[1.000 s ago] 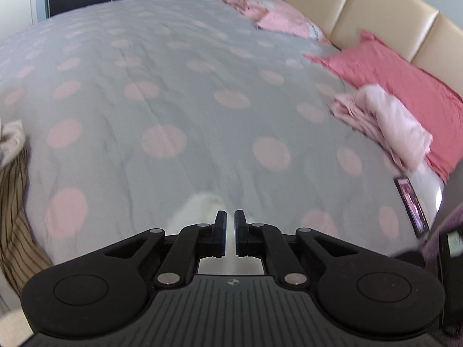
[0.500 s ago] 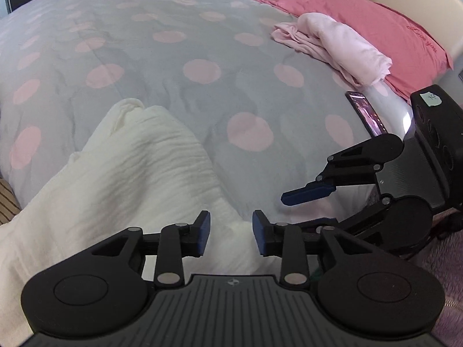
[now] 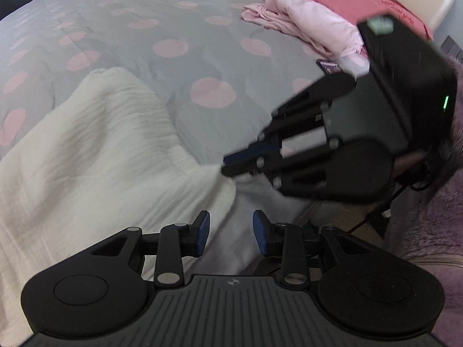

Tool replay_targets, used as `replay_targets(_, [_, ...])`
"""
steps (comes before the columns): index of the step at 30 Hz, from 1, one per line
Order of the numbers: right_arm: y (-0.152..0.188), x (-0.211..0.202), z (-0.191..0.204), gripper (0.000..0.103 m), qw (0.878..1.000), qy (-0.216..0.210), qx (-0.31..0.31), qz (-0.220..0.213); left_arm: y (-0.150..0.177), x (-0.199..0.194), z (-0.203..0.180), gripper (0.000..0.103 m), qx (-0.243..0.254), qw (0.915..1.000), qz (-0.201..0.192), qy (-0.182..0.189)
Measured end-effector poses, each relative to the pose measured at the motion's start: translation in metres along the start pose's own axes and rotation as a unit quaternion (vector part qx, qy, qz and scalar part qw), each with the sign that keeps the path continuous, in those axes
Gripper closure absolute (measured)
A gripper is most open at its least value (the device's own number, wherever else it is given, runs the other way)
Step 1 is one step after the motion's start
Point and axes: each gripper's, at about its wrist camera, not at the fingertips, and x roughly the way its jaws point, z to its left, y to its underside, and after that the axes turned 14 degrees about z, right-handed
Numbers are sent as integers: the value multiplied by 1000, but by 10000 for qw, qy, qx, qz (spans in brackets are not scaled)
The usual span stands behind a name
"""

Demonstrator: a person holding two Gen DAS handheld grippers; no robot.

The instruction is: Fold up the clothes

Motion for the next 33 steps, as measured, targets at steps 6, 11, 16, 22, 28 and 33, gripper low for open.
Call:
replay_targets(6, [0, -8, -5, 101, 9998, 65, 170, -36, -1, 14, -4, 78, -154, 9990, -323, -273])
replay_targets(11, [5, -10, -2, 70, 9999, -103, 88, 27, -3, 14, 2, 82, -377, 9972, -426, -495])
replay_targets(16, [12, 0, 20, 67, 9986, 18, -518, 90, -2, 1, 4, 82, -511, 9958, -600, -465])
replay_targets(22, [5, 4, 14, 100, 9992, 159, -373, 20, 2, 4, -11, 82, -250, 9980, -422, -407])
replay_targets(28, [-1, -2, 8, 100, 9998, 88, -203, -26, 2, 20, -14, 82, -557, 9940, -608, -723])
replay_targets(33, [0, -1, 7, 100, 9998, 156, -156, -23, -4, 26, -7, 84, -793, 9915, -675, -783])
